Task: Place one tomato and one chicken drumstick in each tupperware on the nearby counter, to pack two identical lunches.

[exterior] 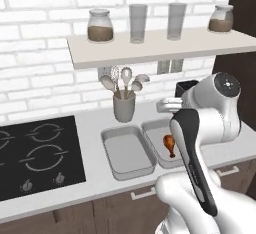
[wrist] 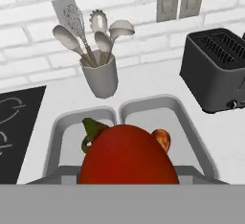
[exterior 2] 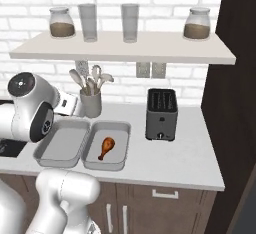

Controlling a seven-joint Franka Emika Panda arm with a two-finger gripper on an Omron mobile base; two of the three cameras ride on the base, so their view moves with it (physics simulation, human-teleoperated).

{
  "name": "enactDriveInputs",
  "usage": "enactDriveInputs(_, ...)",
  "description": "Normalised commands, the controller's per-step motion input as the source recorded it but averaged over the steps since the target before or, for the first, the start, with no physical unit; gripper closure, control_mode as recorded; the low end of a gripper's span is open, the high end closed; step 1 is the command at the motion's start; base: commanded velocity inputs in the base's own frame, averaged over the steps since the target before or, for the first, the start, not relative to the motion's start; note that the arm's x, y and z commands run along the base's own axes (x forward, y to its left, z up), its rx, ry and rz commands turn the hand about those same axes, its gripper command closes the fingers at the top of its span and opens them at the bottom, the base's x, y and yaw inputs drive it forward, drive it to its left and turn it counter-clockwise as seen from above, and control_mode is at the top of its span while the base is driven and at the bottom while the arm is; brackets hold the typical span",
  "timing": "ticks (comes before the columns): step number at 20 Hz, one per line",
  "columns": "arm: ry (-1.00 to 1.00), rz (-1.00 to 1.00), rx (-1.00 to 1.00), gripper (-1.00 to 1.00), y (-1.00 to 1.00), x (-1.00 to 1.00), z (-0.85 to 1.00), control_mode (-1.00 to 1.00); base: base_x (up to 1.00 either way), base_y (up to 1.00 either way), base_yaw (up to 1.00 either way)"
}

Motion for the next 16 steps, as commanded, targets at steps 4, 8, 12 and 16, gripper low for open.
enactDriveInputs(4, 0.27, 0.00, -0.02, 1.00, 0.26, 0.23, -0.84, -1.00, 0.00, 0.00, 0.00)
enactDriveInputs(8, 0.36, 0.00, 0.00, 1.00, 0.49, 0.46, -1.00, -1.00, 0.00, 0.00, 0.00)
enactDriveInputs(12, 0.28, 0.00, 0.02, 1.00, 0.31, 0.73, -0.88, -1.00, 0.00, 0.00, 0.00)
enactDriveInputs(16, 0.15, 0.00, 0.01, 1.00, 0.47, 0.53, -0.80, -1.00, 0.00, 0.00, 0.00)
